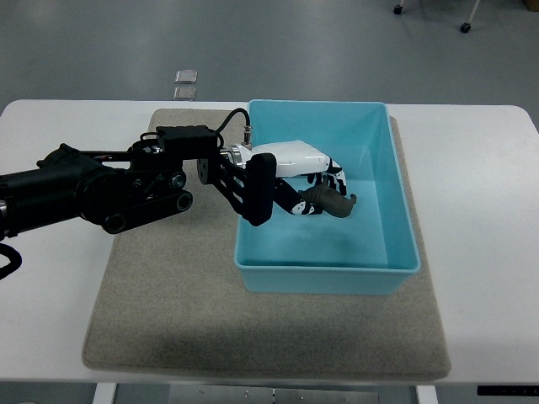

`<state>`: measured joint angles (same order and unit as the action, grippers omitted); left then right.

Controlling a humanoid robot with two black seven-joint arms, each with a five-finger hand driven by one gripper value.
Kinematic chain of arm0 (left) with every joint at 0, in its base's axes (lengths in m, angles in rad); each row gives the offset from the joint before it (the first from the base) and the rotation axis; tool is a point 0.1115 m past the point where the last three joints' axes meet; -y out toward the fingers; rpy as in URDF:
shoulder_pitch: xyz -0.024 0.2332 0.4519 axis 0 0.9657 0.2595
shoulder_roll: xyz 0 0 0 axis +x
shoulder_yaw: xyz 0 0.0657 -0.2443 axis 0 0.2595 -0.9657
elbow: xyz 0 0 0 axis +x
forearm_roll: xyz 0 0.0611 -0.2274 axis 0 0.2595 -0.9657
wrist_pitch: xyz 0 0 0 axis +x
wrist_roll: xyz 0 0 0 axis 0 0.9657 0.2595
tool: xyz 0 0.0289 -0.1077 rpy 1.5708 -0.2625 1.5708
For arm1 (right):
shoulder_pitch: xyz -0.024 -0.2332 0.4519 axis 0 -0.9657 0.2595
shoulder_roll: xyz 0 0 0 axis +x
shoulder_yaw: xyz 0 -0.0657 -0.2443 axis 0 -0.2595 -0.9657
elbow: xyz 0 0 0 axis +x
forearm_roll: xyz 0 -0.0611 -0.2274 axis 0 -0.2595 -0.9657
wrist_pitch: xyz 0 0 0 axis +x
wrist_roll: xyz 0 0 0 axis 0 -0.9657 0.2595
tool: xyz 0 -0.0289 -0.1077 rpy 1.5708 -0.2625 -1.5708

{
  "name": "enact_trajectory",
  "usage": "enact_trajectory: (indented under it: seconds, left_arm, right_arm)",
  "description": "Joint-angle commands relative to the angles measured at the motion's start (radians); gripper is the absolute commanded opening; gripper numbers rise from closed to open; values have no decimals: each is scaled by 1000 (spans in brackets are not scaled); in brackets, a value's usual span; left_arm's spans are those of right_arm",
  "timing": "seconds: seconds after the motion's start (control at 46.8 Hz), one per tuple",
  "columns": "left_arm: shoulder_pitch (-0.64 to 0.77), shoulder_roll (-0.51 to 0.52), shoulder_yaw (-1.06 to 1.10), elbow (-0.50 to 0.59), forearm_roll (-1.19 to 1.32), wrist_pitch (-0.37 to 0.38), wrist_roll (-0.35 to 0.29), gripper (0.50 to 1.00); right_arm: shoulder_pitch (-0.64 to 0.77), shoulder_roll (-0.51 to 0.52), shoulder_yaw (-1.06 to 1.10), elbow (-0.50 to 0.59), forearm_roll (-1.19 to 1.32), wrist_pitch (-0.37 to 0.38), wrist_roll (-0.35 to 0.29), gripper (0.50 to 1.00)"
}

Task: Place brown hippo in blue box with left hand
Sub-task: 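Lower the hippo into the blue box and open the left hand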

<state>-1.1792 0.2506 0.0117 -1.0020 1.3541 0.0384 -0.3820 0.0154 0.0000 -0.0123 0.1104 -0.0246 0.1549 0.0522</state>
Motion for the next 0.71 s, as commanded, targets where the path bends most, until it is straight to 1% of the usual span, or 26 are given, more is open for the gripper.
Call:
enact_trajectory:
  seconds: [0.0,0.235,0.278,0.321,0.342,0.364,0.406,0.471,0.492,0.578,0.599,0.62,0.642,0.684]
  left_arm:
    - [6,-1,4,2,0,0,0,500]
    - [13,-1,1,3,-3,20,0,505]
    - [18,-1,1,3,-3,32,0,578]
    - [19,-1,1,3,-4,43,0,681]
    - [19,-1,1,3,-4,47,0,726]
    - [21,-1,1,3,-4,51,0,760]
    - [26,-1,1,3,-6,52,0,788]
    - [27,-1,1,2,-7,52,0,863]
    - [27,-1,1,2,-9,52,0,880]
    - [29,-1,1,2,-15,52,0,891]
    - [29,-1,1,2,-16,52,0,906]
    - [29,-1,1,2,-18,52,-1,938]
    - [30,-1,1,2,-20,52,0,956]
    - [29,-1,-1,2,-20,54,-2,960]
  right_arm:
    - [0,0,0,0,0,0,0,936]
    - [0,0,0,0,0,0,0,936]
    - [0,0,0,0,0,0,0,936]
    - [0,0,0,0,0,0,0,936]
    - [0,0,0,0,0,0,0,936]
    - [0,0,0,0,0,0,0,936]
    - [0,0,0,0,0,0,0,936]
    - [0,0,0,0,0,0,0,936]
    - [0,0,0,0,0,0,0,936]
    - [0,0,0,0,0,0,0,936]
    - [0,0,0,0,0,0,0,936]
    - [0,0,0,0,0,0,0,936]
    - [0,0,0,0,0,0,0,936]
    - [0,0,0,0,0,0,0,936]
